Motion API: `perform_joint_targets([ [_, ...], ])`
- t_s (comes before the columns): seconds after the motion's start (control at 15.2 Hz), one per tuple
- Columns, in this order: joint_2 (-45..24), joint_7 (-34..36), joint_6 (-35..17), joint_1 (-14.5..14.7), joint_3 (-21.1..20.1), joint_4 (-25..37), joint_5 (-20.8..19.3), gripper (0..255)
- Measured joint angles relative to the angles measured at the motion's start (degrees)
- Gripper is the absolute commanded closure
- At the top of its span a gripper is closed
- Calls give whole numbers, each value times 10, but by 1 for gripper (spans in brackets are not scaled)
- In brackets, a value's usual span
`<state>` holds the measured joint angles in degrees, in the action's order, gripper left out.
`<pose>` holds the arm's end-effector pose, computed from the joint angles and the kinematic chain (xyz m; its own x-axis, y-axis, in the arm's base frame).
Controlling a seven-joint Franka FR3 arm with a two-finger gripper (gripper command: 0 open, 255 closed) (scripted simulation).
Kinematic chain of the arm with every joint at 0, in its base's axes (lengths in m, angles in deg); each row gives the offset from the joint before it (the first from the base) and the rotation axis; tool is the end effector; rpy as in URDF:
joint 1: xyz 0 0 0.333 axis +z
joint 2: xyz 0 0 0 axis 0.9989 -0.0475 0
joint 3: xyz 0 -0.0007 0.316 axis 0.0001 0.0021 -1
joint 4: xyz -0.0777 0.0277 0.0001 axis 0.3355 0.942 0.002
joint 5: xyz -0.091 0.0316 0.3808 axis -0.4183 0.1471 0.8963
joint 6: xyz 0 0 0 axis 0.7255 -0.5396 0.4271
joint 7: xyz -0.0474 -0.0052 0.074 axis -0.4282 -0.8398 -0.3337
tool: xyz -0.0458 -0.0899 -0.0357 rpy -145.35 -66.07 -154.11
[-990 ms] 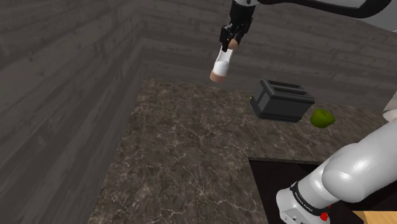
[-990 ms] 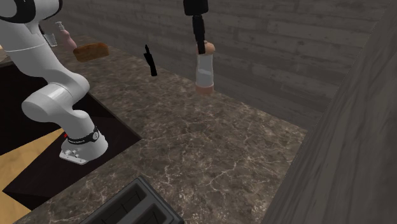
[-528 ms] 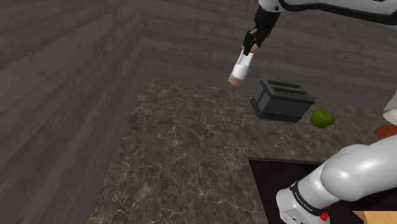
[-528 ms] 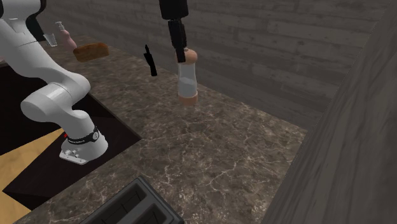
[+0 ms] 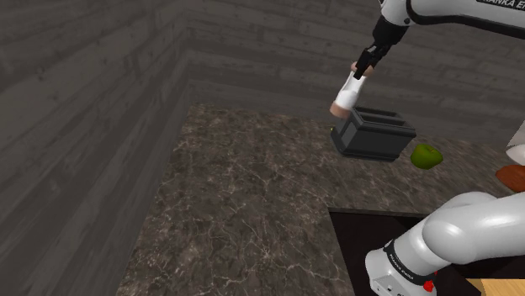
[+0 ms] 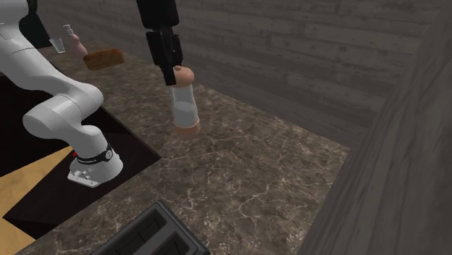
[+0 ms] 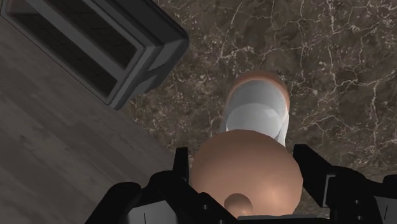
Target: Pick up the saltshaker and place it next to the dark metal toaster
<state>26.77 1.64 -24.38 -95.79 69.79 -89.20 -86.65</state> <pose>0.4176 -0.0506 0.6585 0.9798 0.1353 0.1472 0.0925 -0.9595 0.2663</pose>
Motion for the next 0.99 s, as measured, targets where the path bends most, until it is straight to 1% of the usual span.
perform_joint_targets([
  [0.46, 71, -88, -11, -23, 73, -62, -18, 255],
  [0.79, 102, -153, -13, -41, 127, -81, -36, 255],
  [0.99, 108, -192, -16, -52, 161, -80, -48, 255],
])
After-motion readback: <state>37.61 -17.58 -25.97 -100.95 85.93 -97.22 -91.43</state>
